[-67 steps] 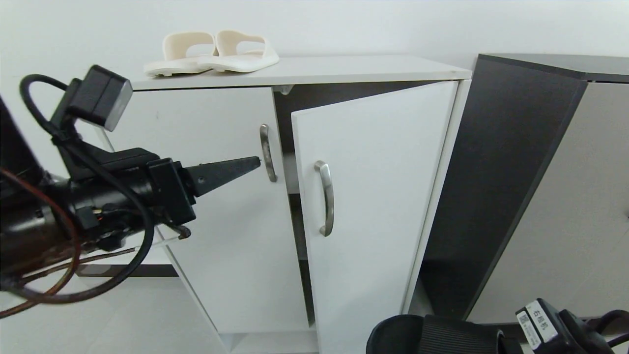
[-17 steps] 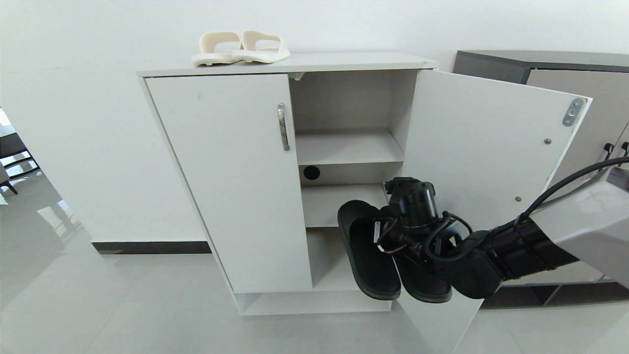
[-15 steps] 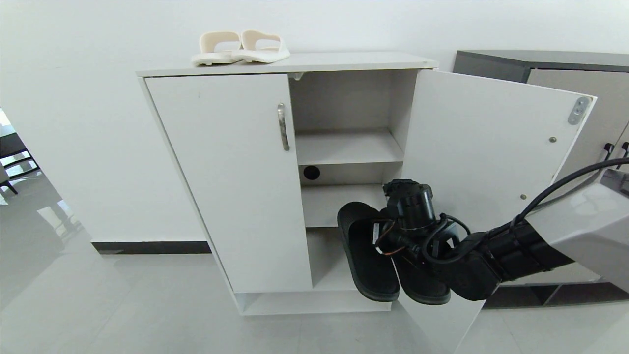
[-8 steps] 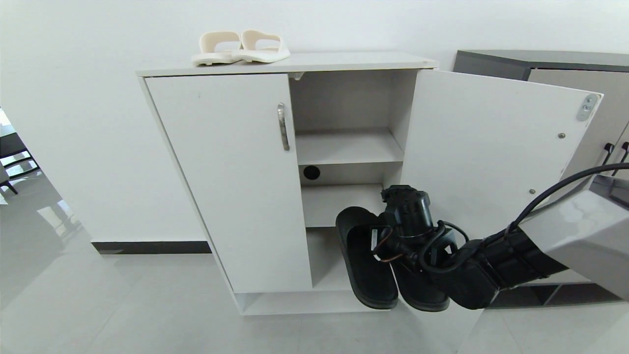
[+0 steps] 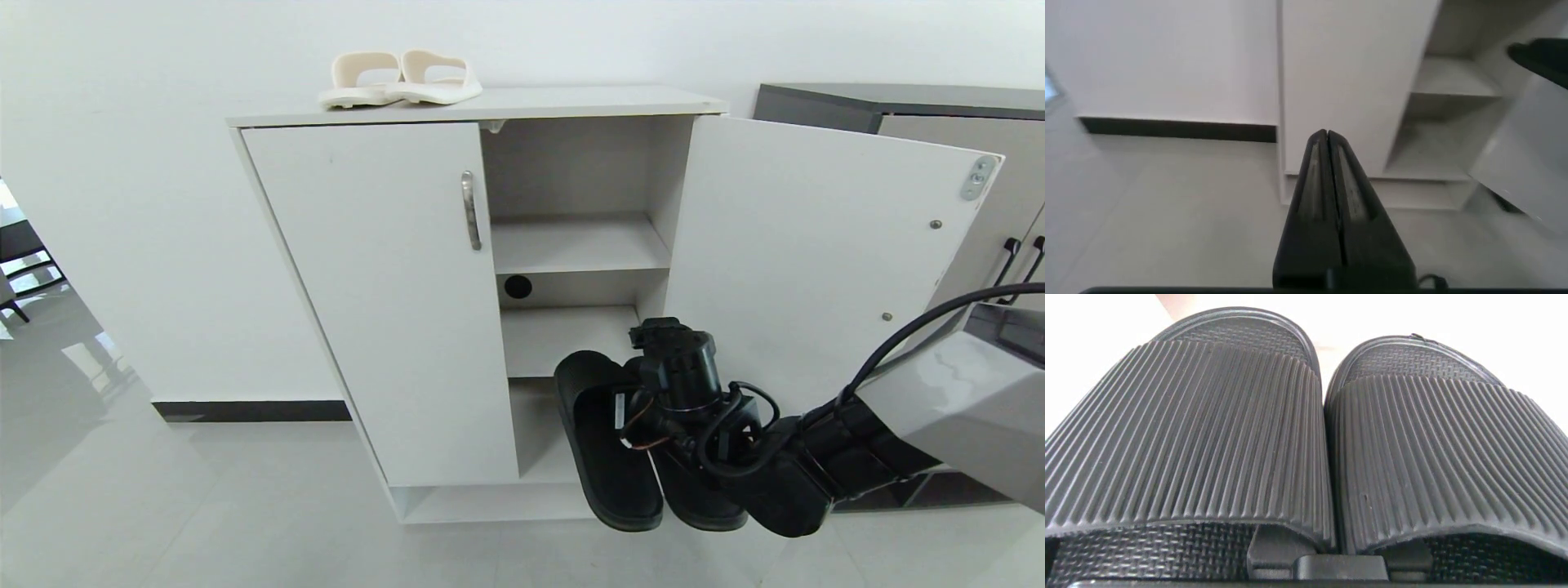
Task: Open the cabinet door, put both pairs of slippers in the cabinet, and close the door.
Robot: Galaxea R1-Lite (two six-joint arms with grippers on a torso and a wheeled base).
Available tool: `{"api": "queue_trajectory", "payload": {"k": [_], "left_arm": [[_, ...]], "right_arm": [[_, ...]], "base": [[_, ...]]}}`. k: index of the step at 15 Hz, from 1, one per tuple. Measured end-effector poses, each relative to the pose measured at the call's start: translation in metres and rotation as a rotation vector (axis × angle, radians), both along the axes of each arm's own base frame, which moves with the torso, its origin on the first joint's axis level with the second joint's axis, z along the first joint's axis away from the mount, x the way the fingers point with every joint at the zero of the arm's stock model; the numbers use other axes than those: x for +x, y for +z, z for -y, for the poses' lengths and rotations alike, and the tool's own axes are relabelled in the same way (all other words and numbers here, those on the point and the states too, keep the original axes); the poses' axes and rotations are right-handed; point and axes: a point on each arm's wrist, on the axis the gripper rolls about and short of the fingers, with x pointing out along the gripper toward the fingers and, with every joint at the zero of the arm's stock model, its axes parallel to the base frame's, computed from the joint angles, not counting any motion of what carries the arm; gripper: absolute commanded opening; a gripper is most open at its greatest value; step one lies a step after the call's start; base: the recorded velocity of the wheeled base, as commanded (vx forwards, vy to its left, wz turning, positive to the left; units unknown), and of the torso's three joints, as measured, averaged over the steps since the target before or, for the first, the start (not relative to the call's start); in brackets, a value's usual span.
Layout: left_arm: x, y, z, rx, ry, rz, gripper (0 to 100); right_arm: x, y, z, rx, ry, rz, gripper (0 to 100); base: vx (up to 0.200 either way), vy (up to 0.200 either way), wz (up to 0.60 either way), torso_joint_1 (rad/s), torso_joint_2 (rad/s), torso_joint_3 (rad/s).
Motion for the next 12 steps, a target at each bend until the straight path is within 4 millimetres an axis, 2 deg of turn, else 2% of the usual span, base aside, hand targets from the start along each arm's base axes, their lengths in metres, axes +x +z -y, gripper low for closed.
{"api": "queue_trajectory", "payload": {"k": [6,9,12], "left_arm": [[-0.005,-0.002,0.0,0.009,0.019,0.065,0],[-0.006,-0.002,0.001,0.009,-0.011,0.074,0],[-0.006,-0.002,0.001,0.011,-0.026,0.076,0]], "right_arm": [[-0.012,-0.002,-0.01,0.031,0.03,-0.011,0],[-0.026,-0.004,-0.035,0.059,0.084,-0.025,0],[-0.016,-0.008,-0.061,0.056,0.071,-0.007,0]], "base": [[0.0,0.0,0.0,0.0,0.0,0.0],[0.0,0.0,0.0,0.0,0.0,0.0],[0.0,0.0,0.0,0.0,0.0,0.0]]}}
